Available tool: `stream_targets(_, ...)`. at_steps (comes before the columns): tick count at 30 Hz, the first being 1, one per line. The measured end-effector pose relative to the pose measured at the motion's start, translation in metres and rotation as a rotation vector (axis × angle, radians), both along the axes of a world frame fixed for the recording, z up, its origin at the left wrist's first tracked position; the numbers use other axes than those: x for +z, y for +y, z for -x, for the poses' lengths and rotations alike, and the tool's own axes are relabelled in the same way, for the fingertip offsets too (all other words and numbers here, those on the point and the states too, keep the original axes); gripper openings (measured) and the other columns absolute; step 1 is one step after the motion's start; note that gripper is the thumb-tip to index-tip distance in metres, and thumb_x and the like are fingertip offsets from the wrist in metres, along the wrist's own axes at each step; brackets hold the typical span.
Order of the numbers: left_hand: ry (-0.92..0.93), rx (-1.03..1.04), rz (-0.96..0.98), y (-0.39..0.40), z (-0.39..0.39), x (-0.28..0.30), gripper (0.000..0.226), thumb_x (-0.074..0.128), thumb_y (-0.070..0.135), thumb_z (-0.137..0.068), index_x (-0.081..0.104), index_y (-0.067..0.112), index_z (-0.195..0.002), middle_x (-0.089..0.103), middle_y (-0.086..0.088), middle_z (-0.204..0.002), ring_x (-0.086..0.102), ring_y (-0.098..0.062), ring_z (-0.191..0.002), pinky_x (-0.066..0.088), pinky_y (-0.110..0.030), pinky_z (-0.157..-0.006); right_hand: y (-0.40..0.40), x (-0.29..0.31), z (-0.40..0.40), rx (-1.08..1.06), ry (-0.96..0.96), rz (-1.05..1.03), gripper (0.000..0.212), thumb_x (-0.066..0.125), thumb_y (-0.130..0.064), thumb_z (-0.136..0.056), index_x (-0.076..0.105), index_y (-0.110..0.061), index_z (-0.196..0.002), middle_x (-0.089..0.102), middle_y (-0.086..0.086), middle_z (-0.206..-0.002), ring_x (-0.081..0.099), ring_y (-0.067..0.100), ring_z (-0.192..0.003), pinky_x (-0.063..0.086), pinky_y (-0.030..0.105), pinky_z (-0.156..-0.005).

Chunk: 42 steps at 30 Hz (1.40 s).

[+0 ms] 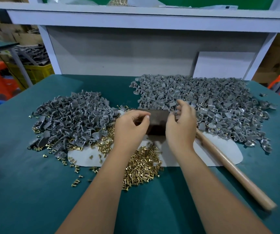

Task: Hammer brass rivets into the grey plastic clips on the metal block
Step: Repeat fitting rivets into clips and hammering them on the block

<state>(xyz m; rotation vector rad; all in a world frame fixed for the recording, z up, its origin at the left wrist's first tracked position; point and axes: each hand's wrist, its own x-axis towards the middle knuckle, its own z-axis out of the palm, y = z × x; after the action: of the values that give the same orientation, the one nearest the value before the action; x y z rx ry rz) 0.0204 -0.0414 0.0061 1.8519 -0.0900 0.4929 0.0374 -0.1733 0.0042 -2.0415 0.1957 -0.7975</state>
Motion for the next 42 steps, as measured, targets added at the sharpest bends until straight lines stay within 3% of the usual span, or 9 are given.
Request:
stream_targets(2,-0.044,0.069,-0.022,0.011,0.001,0.004,0.018,0.065,0.016,-0.091,0.074,0.032,-0.093,0.07,0.019,-0.088,0.063,0.004,-0.085,0.056,-0.021,-0.076,0.004,0.0,0.007,0.029,-0.063,0.091,0.039,0.053,-0.011,-0.09,0.052,-0.025,-0.127,0.051,-0.006,-0.119,0.052,0.012,-0.106,0.048,0.033,-0.089)
stream_targets(5,-0.097,0.313,-0.138,0.04,0.0,0.004,0.022,0.06,0.015,-0.094,0.072,0.019,-0.111,0.072,0.005,-0.102,0.064,-0.016,-0.098,0.054,-0.04,-0.087,0.009,-0.001,0.018,0.105,-0.097,0.201,0.036,0.053,-0.009,-0.09,0.055,-0.023,-0.123,0.052,-0.006,-0.115,0.052,0.011,-0.102,0.048,0.028,-0.085)
stream_targets(8,0.076,0.469,-0.362,0.063,0.001,0.001,0.039,0.057,0.017,-0.092,0.061,0.019,-0.131,0.065,-0.002,-0.129,0.043,-0.028,-0.13,0.035,-0.044,-0.109,0.015,0.002,0.027,0.178,-0.164,0.297,0.032,0.051,-0.006,-0.09,0.061,-0.017,-0.118,0.057,-0.003,-0.109,0.054,0.012,-0.096,0.047,0.026,-0.078)
stream_targets(12,0.267,0.433,-0.61,0.062,0.001,-0.006,0.039,0.052,0.014,-0.092,0.064,0.021,-0.128,0.064,-0.008,-0.129,0.044,-0.034,-0.128,0.027,-0.043,-0.111,0.022,0.002,0.04,0.361,-0.188,0.466,0.022,0.053,-0.008,-0.09,0.068,-0.015,-0.105,0.065,-0.003,-0.096,0.059,0.015,-0.085,0.049,0.028,-0.065)
stream_targets(21,0.226,0.509,-0.609,0.061,-0.003,-0.006,0.04,0.056,0.004,-0.085,0.072,0.03,-0.111,0.069,0.0,-0.116,0.046,-0.029,-0.12,0.029,-0.041,-0.098,0.042,-0.004,0.045,0.659,0.104,0.869,0.059,0.052,-0.062,-0.085,0.053,-0.025,-0.131,0.049,-0.005,-0.1,0.041,0.015,-0.098,0.037,0.03,-0.081)
stream_targets(26,0.085,0.481,-0.5,0.061,-0.003,-0.004,0.03,0.054,0.004,-0.089,0.074,0.017,-0.106,0.069,-0.005,-0.112,0.06,-0.03,-0.101,0.047,-0.039,-0.085,0.047,-0.002,0.046,0.695,0.096,0.8,0.033,0.063,-0.046,-0.082,0.07,-0.023,-0.104,0.055,-0.003,-0.09,0.043,0.018,-0.093,0.035,0.032,-0.079)
stream_targets(30,0.006,0.444,-0.465,0.057,-0.004,-0.004,0.026,0.055,0.006,-0.091,0.073,0.015,-0.107,0.067,-0.005,-0.112,0.059,-0.026,-0.101,0.041,-0.031,-0.076,0.054,-0.001,0.05,0.712,0.111,0.721,0.01,0.064,-0.028,-0.081,0.069,-0.021,-0.086,0.061,-0.003,-0.085,0.046,0.02,-0.089,0.038,0.033,-0.079)
stream_targets(36,-0.137,0.326,-0.323,0.049,-0.006,-0.001,0.028,0.064,0.007,-0.091,0.068,0.01,-0.119,0.064,-0.005,-0.115,0.061,-0.018,-0.096,0.043,-0.021,-0.084,0.058,0.0,0.053,0.72,0.056,0.828,0.014,0.058,-0.018,-0.084,0.07,-0.017,-0.092,0.064,0.001,-0.092,0.049,0.023,-0.092,0.028,0.03,-0.071)
stream_targets(42,-0.156,0.305,-0.192,0.041,-0.009,0.002,0.026,0.065,0.009,-0.092,0.068,0.007,-0.118,0.056,0.001,-0.103,0.06,-0.015,-0.092,0.045,-0.018,-0.085,0.051,0.004,0.053,0.702,-0.058,0.662,0.008,0.062,-0.007,-0.076,0.066,-0.011,-0.082,0.06,0.002,-0.082,0.055,0.023,-0.081,0.046,0.037,-0.068)
